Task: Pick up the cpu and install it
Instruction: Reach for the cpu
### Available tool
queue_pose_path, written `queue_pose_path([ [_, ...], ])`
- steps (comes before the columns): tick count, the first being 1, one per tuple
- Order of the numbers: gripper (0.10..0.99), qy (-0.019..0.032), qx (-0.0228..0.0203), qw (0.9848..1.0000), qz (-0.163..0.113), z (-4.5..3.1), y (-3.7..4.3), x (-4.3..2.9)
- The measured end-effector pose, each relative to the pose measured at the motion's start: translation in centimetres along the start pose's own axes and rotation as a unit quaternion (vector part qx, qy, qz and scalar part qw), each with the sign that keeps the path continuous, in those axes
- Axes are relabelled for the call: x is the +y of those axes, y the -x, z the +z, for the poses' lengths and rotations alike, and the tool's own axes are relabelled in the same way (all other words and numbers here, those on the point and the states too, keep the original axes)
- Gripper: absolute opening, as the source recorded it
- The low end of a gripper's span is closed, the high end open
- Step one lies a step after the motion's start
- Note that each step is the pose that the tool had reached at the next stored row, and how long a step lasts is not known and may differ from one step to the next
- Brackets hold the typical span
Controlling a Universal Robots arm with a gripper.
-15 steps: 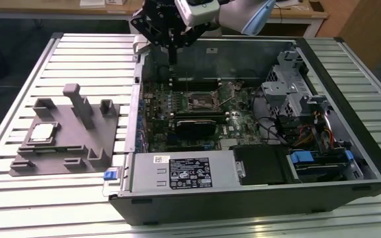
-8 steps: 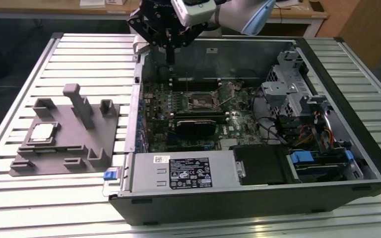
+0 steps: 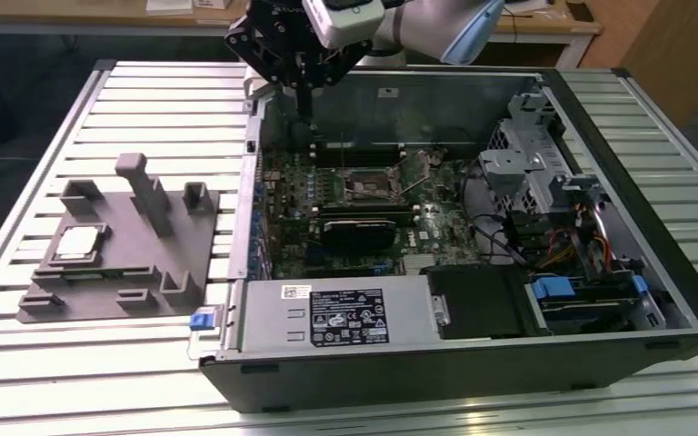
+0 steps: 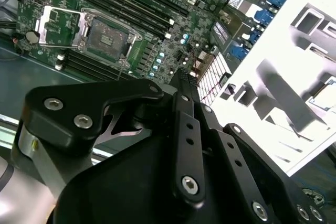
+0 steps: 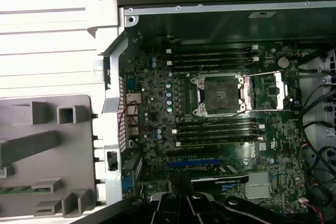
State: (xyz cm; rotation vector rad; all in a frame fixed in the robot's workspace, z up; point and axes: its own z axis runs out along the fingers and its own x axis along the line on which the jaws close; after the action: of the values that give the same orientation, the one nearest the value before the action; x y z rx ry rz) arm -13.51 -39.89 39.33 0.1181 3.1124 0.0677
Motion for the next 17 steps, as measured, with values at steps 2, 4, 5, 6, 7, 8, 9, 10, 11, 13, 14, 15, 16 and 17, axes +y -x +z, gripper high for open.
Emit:
queue_pose_path([
  [2,0.106,0.0000,0.0000,1.0000,0.000,-0.01,-0.20,-0.02],
  [4,0.106,0.0000,0.0000,1.0000,0.000,-0.01,-0.39,-0.03],
  [5,0.106,0.0000,-0.0001,1.0000,0.000,-0.02,-0.50,-0.04],
  [6,0.106,0.0000,-0.0001,1.0000,0.000,-0.02,-0.62,-0.05],
  [7,0.106,0.0000,-0.0001,1.0000,0.000,-0.02,-0.72,-0.05],
  [8,0.106,0.0000,-0.0001,1.0000,0.000,-0.02,-0.82,-0.06],
  [9,0.106,0.0000,-0.0002,1.0000,0.000,-0.03,-0.93,-0.07],
  [10,0.106,0.0000,-0.0002,1.0000,0.000,-0.03,-1.05,-0.08],
  [11,0.106,0.0000,-0.0003,1.0000,0.000,-0.03,-1.18,-0.09],
  [13,0.106,0.0000,-0.0005,1.0000,0.000,-0.04,-1.47,-0.11],
  [14,0.106,0.0001,-0.0005,1.0000,0.000,-0.04,-1.61,-0.12],
  [15,0.106,0.0000,-0.0007,1.0000,0.000,-0.05,-1.77,-0.13],
  [16,0.106,0.0001,-0.0007,1.0000,0.000,-0.05,-1.91,-0.14],
  [17,0.106,0.0001,-0.0008,1.0000,0.000,-0.06,-2.06,-0.16],
])
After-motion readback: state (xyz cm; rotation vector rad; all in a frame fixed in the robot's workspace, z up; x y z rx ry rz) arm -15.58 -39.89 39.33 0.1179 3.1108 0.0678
